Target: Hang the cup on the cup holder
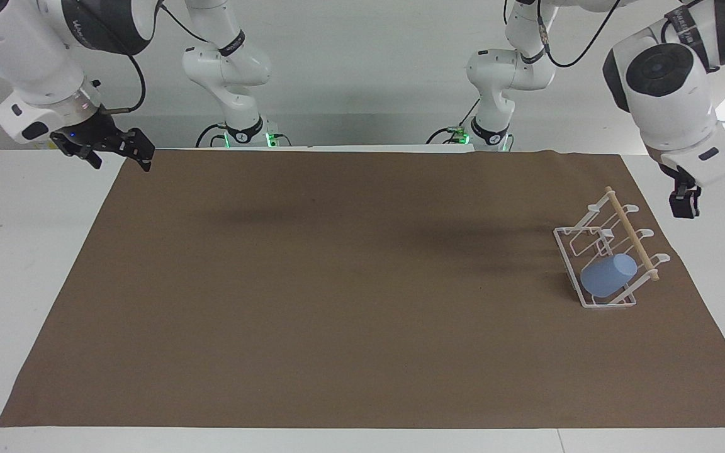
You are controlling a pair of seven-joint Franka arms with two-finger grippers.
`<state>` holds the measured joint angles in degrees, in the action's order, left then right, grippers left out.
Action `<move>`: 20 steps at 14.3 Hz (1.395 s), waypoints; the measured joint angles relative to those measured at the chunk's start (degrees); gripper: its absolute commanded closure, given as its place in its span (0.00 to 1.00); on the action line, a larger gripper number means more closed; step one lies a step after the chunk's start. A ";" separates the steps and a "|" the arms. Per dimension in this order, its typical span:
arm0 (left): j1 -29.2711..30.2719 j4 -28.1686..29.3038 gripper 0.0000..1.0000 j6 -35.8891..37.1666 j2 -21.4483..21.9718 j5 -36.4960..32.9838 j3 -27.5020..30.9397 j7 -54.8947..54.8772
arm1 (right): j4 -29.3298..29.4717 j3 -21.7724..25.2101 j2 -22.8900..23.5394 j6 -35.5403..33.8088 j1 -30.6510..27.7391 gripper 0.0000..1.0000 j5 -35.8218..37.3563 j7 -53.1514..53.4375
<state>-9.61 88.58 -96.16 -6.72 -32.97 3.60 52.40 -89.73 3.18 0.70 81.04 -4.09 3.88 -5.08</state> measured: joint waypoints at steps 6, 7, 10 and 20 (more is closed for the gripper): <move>6.93 0.95 0.01 -3.79 -0.11 28.38 0.07 -35.09 | 0.00 0.00 0.00 0.00 0.00 0.01 0.00 0.00; 7.38 1.55 0.00 -2.92 0.09 30.95 0.08 -39.95 | 0.00 0.00 0.00 0.00 0.00 0.01 0.00 0.00; 5.91 3.03 0.00 0.87 0.96 33.33 -0.97 -47.50 | -0.01 0.00 0.00 0.00 0.00 0.01 0.00 0.00; -1.34 -0.16 0.00 7.01 -1.25 33.26 -1.52 -49.20 | -0.01 0.00 0.00 0.00 0.00 0.01 0.00 0.00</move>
<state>-10.95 88.42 -89.14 -7.97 0.29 2.08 3.20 -89.75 3.18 0.70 81.04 -4.09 3.88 -5.08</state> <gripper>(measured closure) 0.000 0.004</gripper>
